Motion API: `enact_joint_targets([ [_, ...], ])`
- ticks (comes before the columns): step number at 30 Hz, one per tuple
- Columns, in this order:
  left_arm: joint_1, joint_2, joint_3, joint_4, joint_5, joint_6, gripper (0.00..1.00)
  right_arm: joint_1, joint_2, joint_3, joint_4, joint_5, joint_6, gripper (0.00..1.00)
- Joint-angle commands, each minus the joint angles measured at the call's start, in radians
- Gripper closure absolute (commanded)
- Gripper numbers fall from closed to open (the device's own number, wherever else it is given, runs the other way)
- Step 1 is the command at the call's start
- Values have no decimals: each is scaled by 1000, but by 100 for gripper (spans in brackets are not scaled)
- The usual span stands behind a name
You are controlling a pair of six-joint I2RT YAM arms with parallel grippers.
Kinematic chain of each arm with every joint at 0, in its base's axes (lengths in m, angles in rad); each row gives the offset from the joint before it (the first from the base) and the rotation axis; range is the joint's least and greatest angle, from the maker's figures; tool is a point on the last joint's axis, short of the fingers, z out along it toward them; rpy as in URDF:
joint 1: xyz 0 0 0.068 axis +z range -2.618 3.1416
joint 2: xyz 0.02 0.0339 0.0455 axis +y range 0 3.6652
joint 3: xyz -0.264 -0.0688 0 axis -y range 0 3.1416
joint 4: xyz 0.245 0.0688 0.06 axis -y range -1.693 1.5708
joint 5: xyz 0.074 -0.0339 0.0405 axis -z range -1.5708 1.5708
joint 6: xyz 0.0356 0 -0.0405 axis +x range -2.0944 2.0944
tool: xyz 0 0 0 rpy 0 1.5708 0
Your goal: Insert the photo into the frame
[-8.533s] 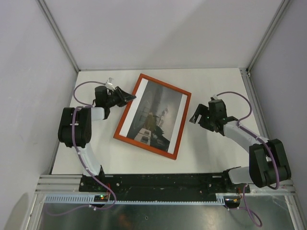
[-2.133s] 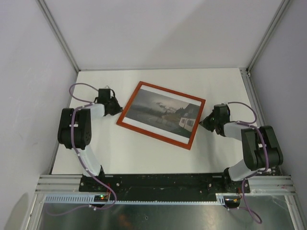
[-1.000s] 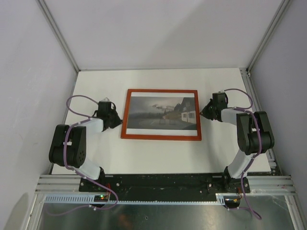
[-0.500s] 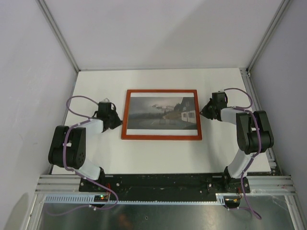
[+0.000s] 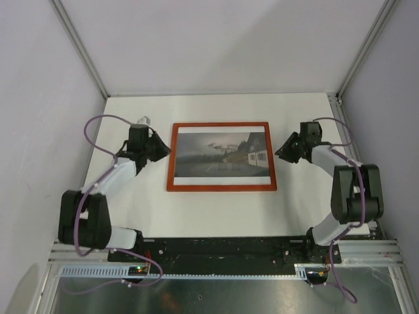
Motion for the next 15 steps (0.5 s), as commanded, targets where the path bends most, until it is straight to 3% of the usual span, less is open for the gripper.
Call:
enact_joint_targets([
  [1, -103, -183, 31, -45, 17, 38, 76, 38, -192, 55, -56, -35, -35, 65],
  [7, -162, -410, -9, -99, 23, 102, 36, 210, -410, 55, -130, 88, -95, 37],
  [10, -163, -526, -45, -112, 20, 129, 11, 308, -491, 40, -148, 153, -107, 26],
  [12, -163, -583, -69, -114, 25, 139, 3, 385, -532, 21, -154, 191, -113, 19],
  [15, -163, -639, -109, -112, 34, 144, 1, 462, -582, -14, -157, 257, -113, 8],
])
